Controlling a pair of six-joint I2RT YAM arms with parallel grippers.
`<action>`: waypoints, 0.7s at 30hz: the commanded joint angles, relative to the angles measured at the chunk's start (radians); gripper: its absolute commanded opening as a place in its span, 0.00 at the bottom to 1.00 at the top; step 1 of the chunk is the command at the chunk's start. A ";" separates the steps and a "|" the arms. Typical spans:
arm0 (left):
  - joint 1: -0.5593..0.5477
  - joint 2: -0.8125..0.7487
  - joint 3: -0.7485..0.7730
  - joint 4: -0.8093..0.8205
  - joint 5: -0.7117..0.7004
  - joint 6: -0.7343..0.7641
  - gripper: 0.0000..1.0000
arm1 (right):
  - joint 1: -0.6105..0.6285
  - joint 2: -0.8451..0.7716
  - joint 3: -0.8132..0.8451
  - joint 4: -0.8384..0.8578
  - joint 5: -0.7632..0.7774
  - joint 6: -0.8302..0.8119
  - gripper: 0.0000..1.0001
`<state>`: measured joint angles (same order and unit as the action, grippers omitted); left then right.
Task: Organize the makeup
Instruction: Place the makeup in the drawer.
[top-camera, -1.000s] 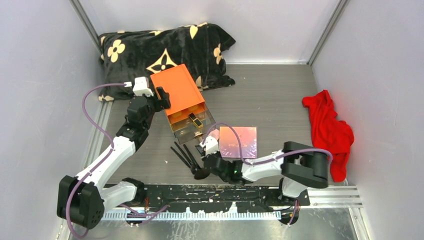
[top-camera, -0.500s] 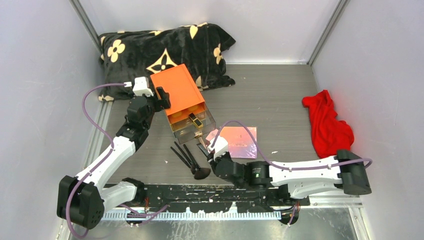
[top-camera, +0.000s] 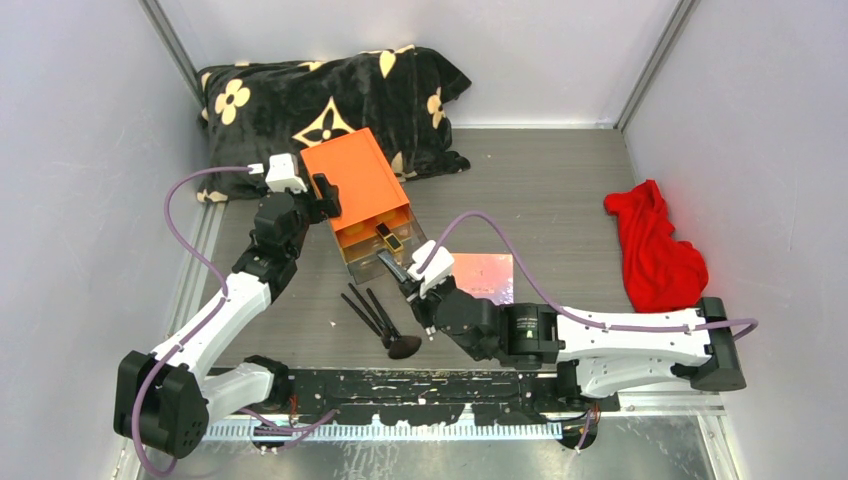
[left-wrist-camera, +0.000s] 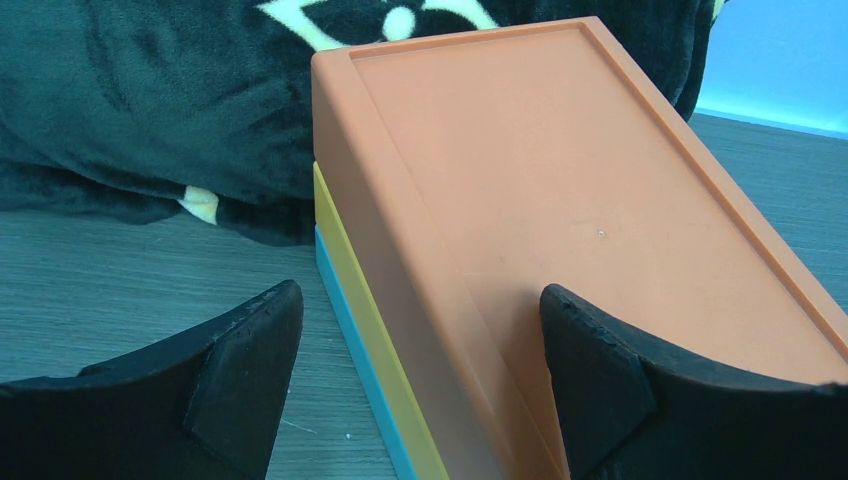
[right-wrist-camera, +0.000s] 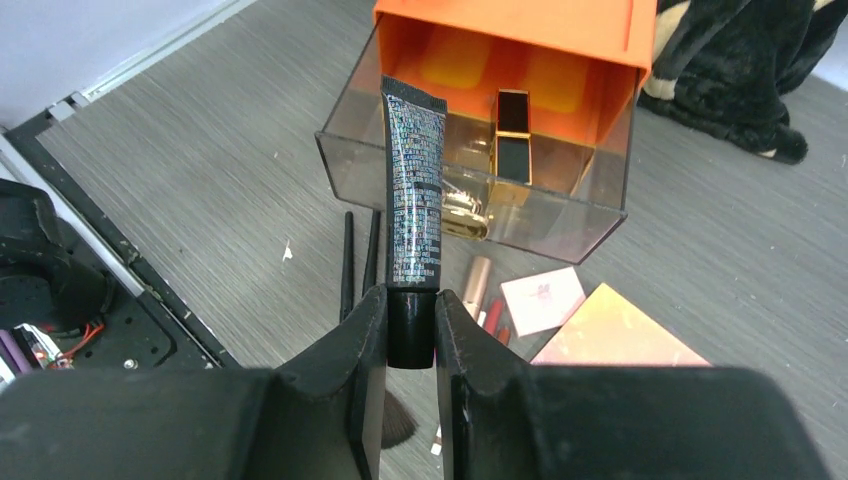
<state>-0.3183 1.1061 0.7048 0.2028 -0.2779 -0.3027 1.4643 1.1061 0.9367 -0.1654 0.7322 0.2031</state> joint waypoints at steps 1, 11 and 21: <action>0.010 0.049 -0.052 -0.277 -0.021 0.090 0.87 | 0.004 0.005 0.071 0.029 0.012 -0.063 0.11; 0.009 0.036 -0.060 -0.278 -0.014 0.082 0.87 | -0.088 0.158 0.243 -0.009 0.030 -0.163 0.16; 0.009 0.027 -0.067 -0.278 -0.012 0.085 0.87 | -0.313 0.237 0.277 0.014 -0.229 -0.116 0.17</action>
<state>-0.3183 1.0908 0.7033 0.2012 -0.2775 -0.3027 1.1976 1.3231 1.1557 -0.1886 0.6151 0.0731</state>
